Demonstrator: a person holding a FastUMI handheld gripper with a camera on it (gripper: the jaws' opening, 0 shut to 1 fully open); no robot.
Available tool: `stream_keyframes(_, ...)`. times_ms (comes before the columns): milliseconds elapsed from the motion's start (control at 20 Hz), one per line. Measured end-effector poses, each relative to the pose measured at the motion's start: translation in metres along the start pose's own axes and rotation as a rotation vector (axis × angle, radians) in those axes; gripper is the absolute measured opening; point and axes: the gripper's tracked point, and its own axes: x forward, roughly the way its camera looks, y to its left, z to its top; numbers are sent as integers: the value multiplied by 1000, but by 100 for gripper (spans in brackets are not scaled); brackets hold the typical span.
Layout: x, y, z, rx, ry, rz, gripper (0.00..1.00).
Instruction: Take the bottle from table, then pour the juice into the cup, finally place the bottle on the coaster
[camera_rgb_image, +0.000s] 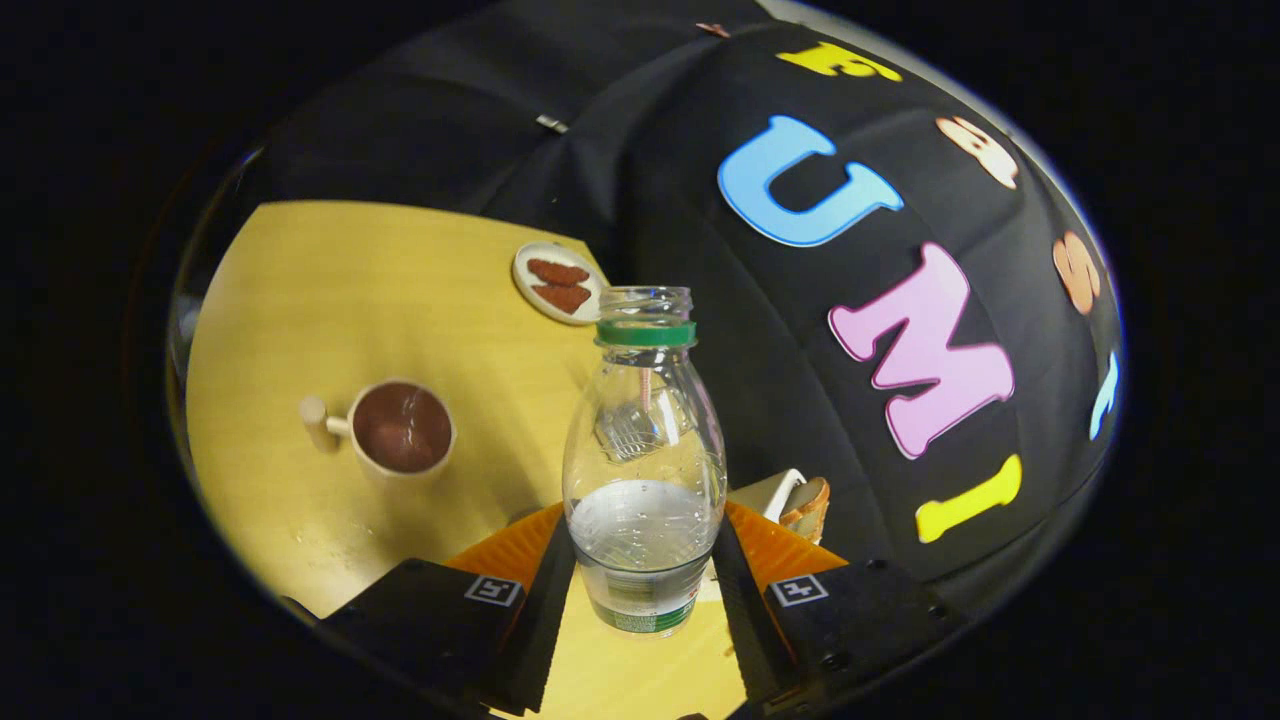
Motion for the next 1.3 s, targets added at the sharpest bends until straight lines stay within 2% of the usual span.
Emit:
stream_keyframes(250, 9, -16, -2, 294, -83, 45, 75)
stream_keyframes(400, 17, -8, -6, 468, -147, 115, 75)
stream_keyframes(550, 29, -11, -20, 571, -194, 101, 74)
stream_keyframes(800, 55, -6, -36, 668, -220, 72, 75)
stream_keyframes(1300, 88, 13, -66, 701, -204, 24, 76)
